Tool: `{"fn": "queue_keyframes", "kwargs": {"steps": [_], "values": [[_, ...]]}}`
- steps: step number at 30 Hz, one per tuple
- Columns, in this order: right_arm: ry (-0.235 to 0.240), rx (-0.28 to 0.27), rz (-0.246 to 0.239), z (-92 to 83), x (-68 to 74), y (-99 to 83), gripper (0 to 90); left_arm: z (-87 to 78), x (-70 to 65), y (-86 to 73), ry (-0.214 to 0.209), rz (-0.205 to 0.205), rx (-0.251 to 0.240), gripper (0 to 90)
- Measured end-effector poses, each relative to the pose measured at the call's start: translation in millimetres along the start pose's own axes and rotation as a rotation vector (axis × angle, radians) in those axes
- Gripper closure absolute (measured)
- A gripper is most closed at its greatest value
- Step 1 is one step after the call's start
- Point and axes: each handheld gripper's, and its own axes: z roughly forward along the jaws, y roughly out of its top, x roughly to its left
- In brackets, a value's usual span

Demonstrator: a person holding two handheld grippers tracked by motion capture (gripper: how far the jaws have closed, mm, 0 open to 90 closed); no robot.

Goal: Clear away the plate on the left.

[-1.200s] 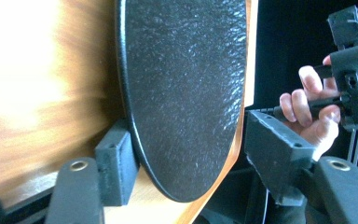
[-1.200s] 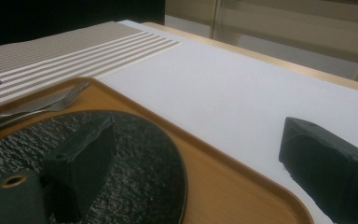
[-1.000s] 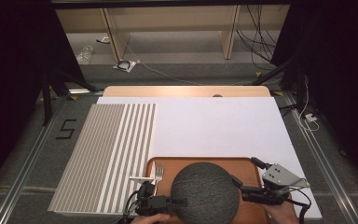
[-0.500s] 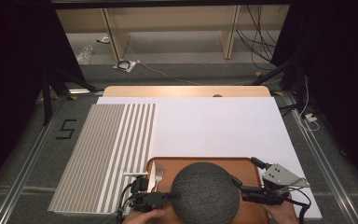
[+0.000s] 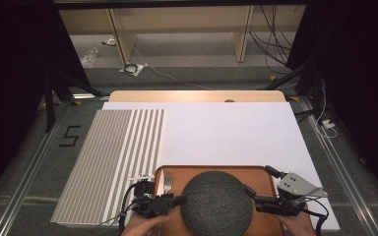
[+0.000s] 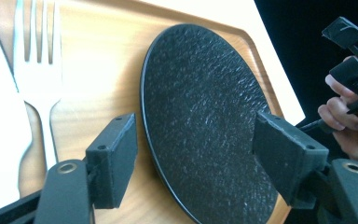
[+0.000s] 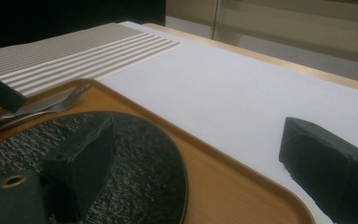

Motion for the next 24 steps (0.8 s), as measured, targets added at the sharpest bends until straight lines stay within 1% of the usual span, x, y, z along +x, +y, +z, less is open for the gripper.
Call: {"fn": "queue_keyframes", "kwargs": {"steps": [2,4,5,9,10,12,13,17,19,24], "values": [[0.0,-0.001,0.003,0.1,0.2,0.1,11.9,-1.8,-1.5,1.4,0.001,0.04,-0.011,31.1],[0.001,-0.003,0.002,0.5,0.3,0.2,11.9,-3.8,-3.3,3.0,0.013,0.076,-0.027,30.9],[0.001,-0.002,0.002,0.3,0.4,0.2,11.9,-4.6,-4.1,3.9,0.009,0.087,-0.037,30.8],[0.004,-0.001,0.002,0.0,0.1,0.1,11.9,-8.1,-6.8,7.3,0.009,0.155,-0.061,30.3],[0.009,-0.015,0.008,0.7,-0.5,-0.2,11.9,-8.9,-7.3,8.1,0.006,0.165,-0.067,30.1],[0.011,-0.022,0.017,0.8,-0.7,-0.2,11.9,-10.1,-8.2,9.5,0.001,0.193,-0.076,29.9],[0.008,-0.006,0.015,-0.7,-1.3,0.2,11.9,-10.6,-8.5,10.1,-0.001,0.209,-0.08,29.9],[0.008,-0.009,0.017,-0.7,-1.6,0.1,11.9,-10.8,-11.4,11.6,0.008,0.3,-0.086,28.9],[0.01,-0.008,0.016,-0.7,-1.4,0.2,11.9,-10.8,-12.1,12.2,0.01,0.326,-0.089,28.6],[0.009,-0.01,0.016,-0.8,-1.6,0.1,11.9,-13.0,-12.5,14.1,0.01,0.363,-0.111,27.6]]}}
